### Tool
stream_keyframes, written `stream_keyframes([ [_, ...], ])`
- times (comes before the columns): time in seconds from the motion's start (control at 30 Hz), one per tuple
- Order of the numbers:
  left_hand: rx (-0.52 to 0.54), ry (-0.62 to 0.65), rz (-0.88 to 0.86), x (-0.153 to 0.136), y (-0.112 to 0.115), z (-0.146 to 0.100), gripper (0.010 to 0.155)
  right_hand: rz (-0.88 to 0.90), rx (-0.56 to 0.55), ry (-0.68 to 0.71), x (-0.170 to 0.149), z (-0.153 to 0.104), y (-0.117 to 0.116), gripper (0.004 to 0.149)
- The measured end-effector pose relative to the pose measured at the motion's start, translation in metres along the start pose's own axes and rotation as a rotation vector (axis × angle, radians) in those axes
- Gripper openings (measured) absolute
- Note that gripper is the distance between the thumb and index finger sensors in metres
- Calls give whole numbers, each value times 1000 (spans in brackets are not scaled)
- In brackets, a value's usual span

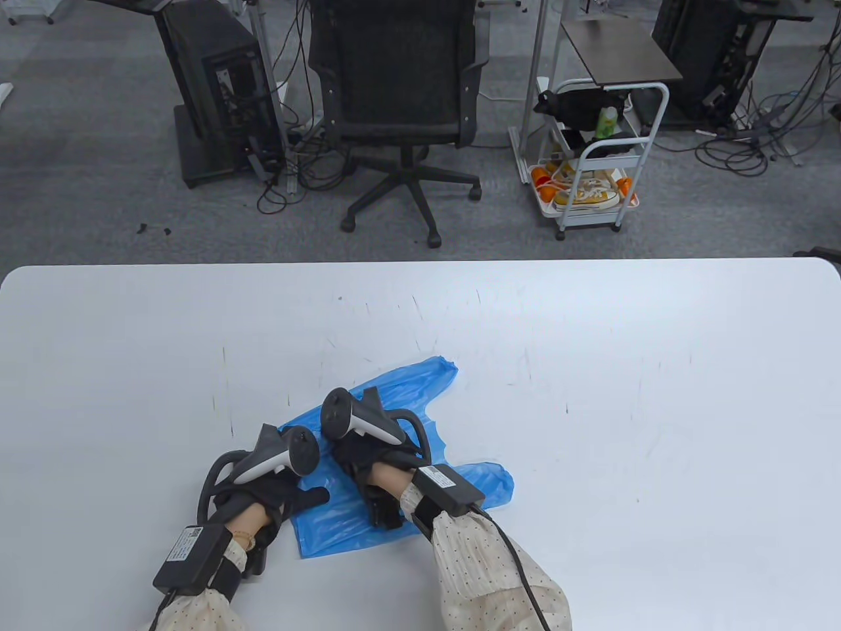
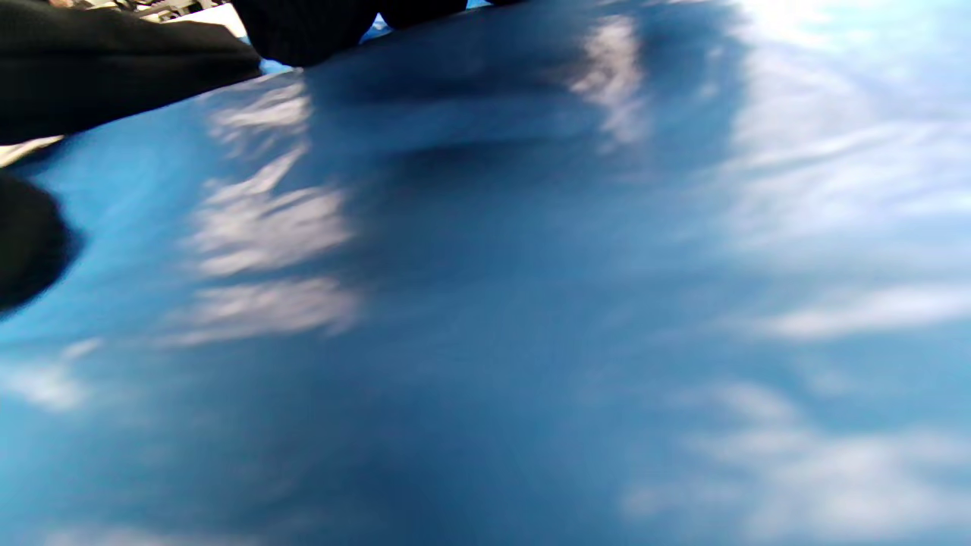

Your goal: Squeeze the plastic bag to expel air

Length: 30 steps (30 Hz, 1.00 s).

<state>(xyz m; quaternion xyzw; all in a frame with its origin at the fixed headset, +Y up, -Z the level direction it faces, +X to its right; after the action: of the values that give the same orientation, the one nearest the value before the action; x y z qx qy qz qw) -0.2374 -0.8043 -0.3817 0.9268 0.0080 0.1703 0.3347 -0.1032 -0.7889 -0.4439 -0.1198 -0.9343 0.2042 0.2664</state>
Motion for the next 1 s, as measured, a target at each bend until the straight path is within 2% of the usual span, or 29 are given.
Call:
stream_keyframes([
  [0.53, 1, 3, 2, -1, 2, -1, 90, 188, -10, -402, -102, -17, 20, 55],
  [0.77, 7, 10, 6, -3, 3, -2, 89, 249, -6, -509, -127, -25, 24, 56],
  [1.0, 11, 11, 30, -4, 4, -2, 90, 215, -9, -540, -133, -30, 24, 57],
])
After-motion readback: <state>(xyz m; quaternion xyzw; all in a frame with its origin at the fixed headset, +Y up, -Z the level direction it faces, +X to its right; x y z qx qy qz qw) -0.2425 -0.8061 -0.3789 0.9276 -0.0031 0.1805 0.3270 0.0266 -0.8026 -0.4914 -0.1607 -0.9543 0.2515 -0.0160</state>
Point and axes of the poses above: the tracker on the back of each hand, its own x axis roughly to the thumb side, its own z axis roughly from the wrist to the fingertips, y = z × x, the point moved 3 cm from there along z, roughly from the wrist to the fingertips, and after that the axes turned 15 degrees about y, right-handed, at the moved point
